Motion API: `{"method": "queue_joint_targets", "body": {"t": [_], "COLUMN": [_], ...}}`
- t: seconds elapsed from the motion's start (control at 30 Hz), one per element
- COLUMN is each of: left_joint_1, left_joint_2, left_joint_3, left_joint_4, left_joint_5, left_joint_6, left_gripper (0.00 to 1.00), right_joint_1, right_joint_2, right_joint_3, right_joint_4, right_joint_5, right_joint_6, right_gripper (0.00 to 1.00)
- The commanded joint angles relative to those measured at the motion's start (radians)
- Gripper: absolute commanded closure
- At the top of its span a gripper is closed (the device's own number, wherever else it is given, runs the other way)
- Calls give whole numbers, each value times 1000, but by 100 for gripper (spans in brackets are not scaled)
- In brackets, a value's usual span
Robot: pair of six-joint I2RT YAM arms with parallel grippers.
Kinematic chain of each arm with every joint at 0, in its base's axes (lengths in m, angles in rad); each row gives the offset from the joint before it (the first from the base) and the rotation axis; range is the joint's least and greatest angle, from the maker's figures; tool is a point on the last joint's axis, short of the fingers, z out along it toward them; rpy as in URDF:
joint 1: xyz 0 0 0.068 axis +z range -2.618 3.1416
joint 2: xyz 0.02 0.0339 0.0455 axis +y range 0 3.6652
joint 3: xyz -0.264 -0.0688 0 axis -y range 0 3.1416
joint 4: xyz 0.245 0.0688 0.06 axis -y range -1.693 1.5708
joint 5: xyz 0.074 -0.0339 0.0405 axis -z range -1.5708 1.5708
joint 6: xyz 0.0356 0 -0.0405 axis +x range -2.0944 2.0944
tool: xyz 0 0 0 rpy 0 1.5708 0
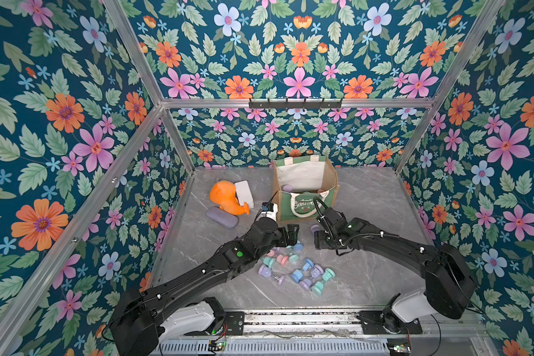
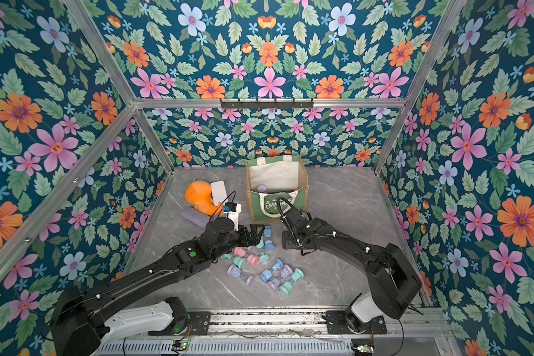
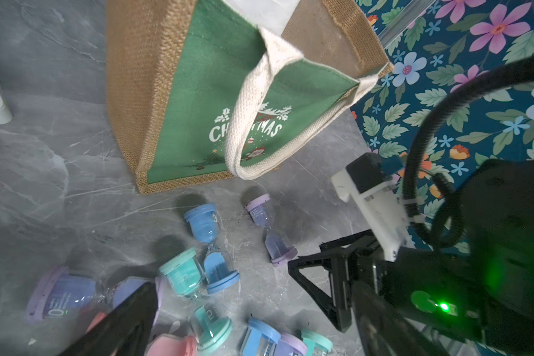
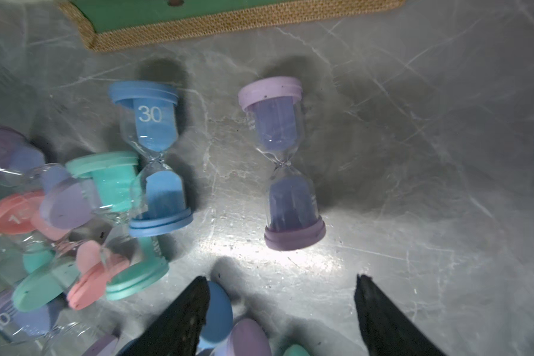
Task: Put the hourglass into the canvas bag
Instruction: Pick up the hourglass from the center of the board.
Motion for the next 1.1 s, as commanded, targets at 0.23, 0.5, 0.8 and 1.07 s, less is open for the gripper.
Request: {"method": "queue_joint_targets", "body": {"t": [0.23, 0.5, 0.8, 1.07], "left_joint_1": [-1, -1, -1, -1], "left_joint_2": [25, 18, 27, 33], "left_joint_3": [4, 6, 14, 20], "left_joint_4": [13, -1, -6, -11], "left_joint_5": [-17, -33, -39, -40], "left_joint_6": [-5, 5, 12, 18], "left_gripper": [0, 0, 0, 0], "right_joint_1": [0, -3, -9, -9], "right_joint_2": [123, 204, 252, 260], "right_joint_3": [22, 39, 51, 44], "right_joint_4": [47, 57, 67, 67], "right_joint_5": [65, 72, 78, 67], "right_joint_6": [23, 17, 15, 13], "right_gripper": [25, 31, 40, 51]}}
